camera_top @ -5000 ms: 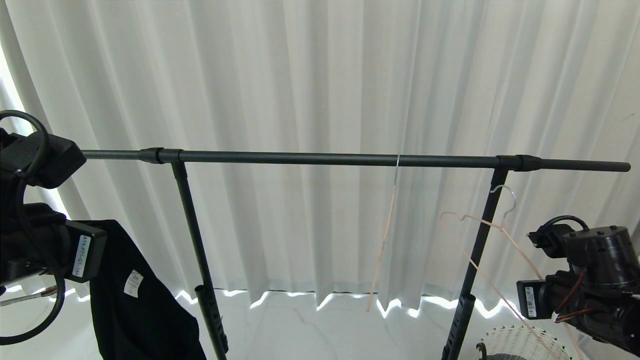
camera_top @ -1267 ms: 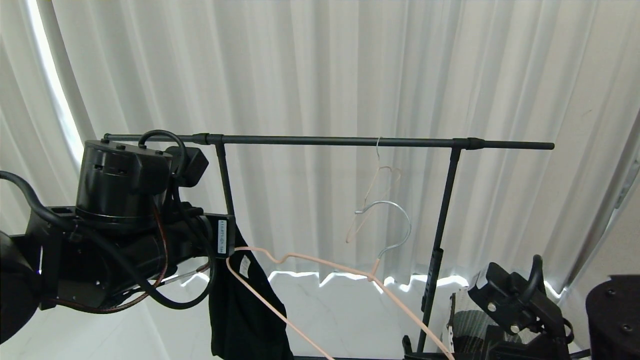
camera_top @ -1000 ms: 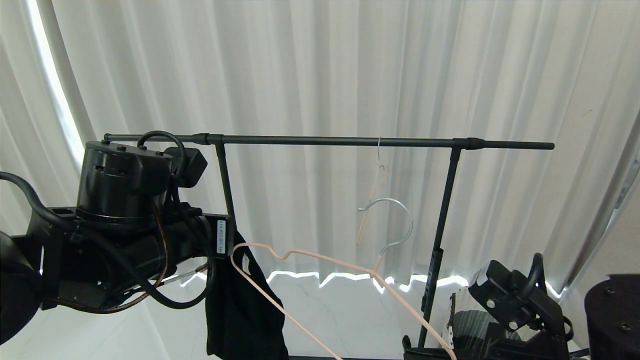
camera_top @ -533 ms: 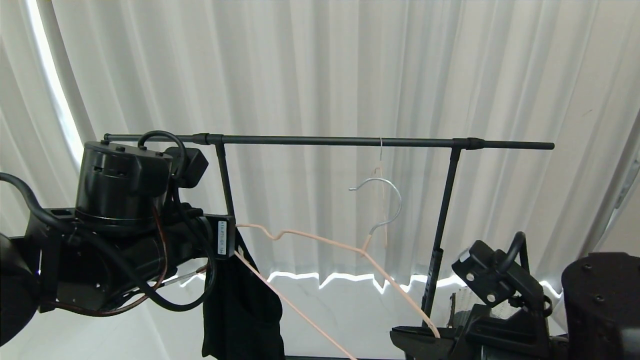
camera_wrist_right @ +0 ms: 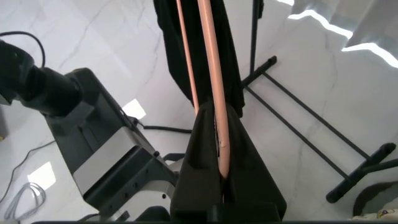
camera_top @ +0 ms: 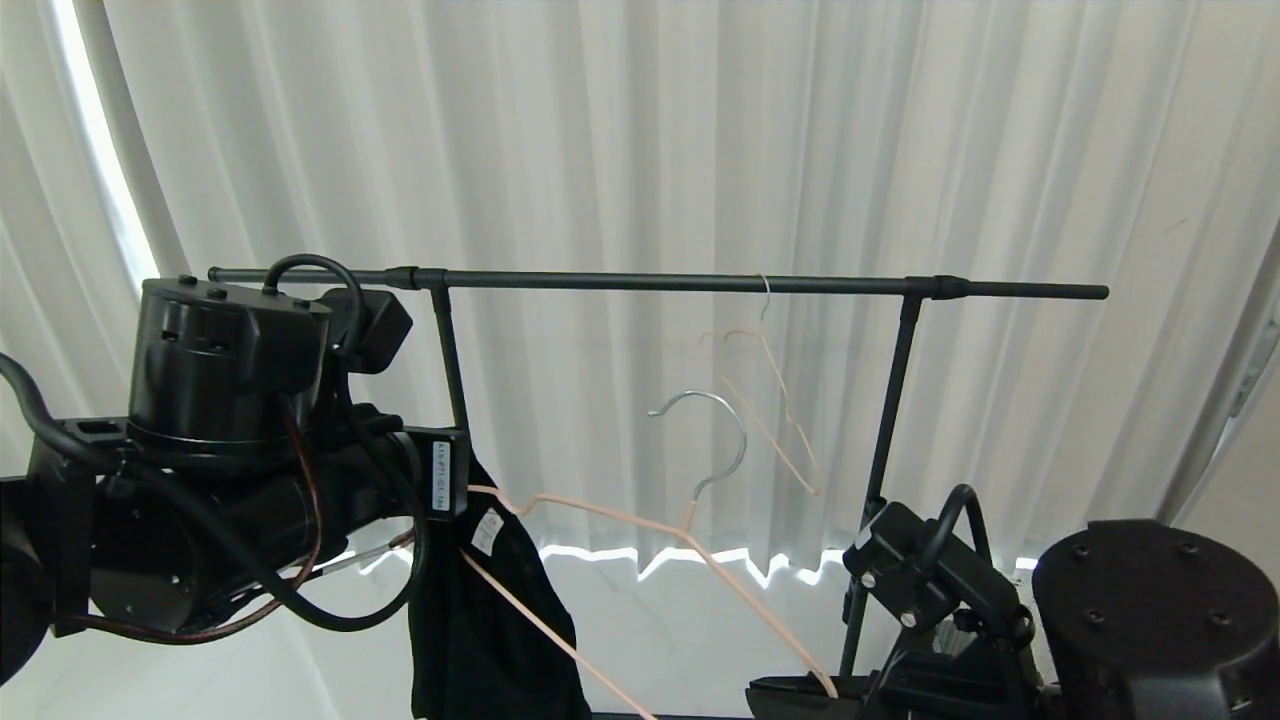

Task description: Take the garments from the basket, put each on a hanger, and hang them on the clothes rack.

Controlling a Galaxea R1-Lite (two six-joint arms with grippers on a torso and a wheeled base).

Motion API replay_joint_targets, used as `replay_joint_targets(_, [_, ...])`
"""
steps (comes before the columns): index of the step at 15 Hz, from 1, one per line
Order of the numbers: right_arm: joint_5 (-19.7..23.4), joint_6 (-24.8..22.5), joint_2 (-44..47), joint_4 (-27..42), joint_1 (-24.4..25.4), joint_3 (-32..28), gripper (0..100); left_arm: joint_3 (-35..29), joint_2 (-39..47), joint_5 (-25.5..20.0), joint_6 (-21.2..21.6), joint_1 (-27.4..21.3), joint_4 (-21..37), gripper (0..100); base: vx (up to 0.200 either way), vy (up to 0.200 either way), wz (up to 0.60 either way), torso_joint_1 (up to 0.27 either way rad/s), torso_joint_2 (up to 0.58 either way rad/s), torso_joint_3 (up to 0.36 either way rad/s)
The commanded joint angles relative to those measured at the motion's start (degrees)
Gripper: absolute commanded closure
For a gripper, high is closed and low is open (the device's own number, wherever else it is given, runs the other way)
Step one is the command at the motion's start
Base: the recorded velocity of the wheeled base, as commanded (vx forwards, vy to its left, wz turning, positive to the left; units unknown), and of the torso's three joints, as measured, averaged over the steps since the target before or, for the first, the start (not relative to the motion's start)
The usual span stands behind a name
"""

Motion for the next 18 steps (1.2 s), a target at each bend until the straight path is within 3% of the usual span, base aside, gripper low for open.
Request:
replay_joint_targets(1, [-0.3,0.0,1.5,-0.2,0.1,-0.2,100,0.1,-0.5,0.1,0.0,-0.4,0.0,100,0.0,0.0,0.0,0.0,0.0,0.0])
replay_joint_targets(8, [-1.2,0.2,4.4,-0.3,-0.6,-3.8,100,-0.2,-1.7,0.0,-0.2,-7.5,0.0,100,0.0,0.0,0.0,0.0,0.0,0.0])
replay_joint_targets(12, [-1.2,0.2,7.4,-0.2,-0.4,-7.2,100,-2.0,-1.7,0.2,-3.9,-11.6,0.0,100,0.0,0.0,0.0,0.0,0.0,0.0])
replay_joint_targets(18, [-1.3,0.2,12.0,0.1,-0.4,-11.8,100,-3.4,-0.8,0.2,-3.9,-17.5,0.1,100,0.0,0.0,0.0,0.0,0.0,0.0])
